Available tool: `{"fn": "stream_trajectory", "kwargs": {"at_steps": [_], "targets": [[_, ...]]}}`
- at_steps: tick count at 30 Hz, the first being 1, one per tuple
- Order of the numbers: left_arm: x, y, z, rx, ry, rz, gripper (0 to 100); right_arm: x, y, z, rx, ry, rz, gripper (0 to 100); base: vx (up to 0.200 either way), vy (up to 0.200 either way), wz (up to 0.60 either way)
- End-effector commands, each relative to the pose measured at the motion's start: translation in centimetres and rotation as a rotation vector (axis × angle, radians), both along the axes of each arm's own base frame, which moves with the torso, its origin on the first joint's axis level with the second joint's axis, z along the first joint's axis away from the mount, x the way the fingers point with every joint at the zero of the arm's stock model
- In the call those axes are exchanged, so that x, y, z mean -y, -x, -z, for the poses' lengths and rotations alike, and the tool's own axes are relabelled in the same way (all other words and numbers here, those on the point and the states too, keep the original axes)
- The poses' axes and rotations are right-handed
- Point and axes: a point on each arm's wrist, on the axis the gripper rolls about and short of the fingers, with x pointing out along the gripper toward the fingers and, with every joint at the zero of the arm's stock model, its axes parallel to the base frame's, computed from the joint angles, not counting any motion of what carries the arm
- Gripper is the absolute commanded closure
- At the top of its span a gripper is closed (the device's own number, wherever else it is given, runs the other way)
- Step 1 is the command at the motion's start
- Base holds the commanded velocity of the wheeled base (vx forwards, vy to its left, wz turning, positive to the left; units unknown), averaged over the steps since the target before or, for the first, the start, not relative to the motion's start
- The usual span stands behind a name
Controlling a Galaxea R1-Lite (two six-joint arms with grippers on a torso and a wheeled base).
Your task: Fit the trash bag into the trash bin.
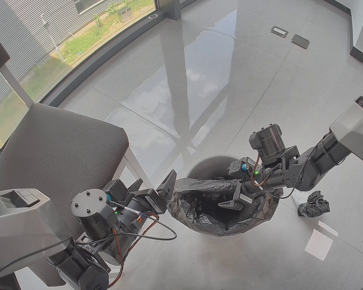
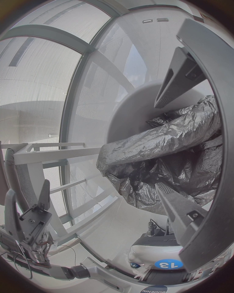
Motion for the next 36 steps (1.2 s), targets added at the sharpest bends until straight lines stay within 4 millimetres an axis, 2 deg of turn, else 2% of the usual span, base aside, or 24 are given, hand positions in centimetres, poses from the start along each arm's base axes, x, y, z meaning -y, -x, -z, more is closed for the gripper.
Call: {"fn": "stream_trajectory", "kwargs": {"at_steps": [1,10,11,20,27,29,36], "targets": [[0.1,0.1,-0.4,0.017,0.012,0.003,0,-0.2,-0.3,0.5,-0.008,0.009,0.0,0,0.0,0.0,0.0],[-0.1,0.6,-0.1,0.002,0.002,0.006,0,-0.6,-1.1,1.0,-0.017,0.021,0.003,0,0.0,0.0,0.0],[-0.1,0.6,-0.1,0.002,0.002,0.006,0,-0.6,-1.1,1.0,-0.017,0.021,0.003,100,0.0,0.0,0.0],[-0.1,0.6,-0.3,0.006,0.005,0.007,0,-0.6,-1.4,1.0,0.0,0.036,0.034,100,0.0,0.0,0.0],[0.0,0.8,-0.3,0.006,0.005,0.013,0,-0.5,-1.4,-0.1,0.03,0.031,0.045,100,0.0,0.0,0.0],[0.0,0.9,-0.3,0.004,0.004,0.013,0,-0.1,-1.6,-1.5,0.064,0.016,0.053,100,0.0,0.0,0.0],[-0.1,1.0,-0.2,-0.003,0.001,0.015,0,0.8,-3.3,-3.7,0.124,-0.006,0.084,100,0.0,0.0,0.0]]}}
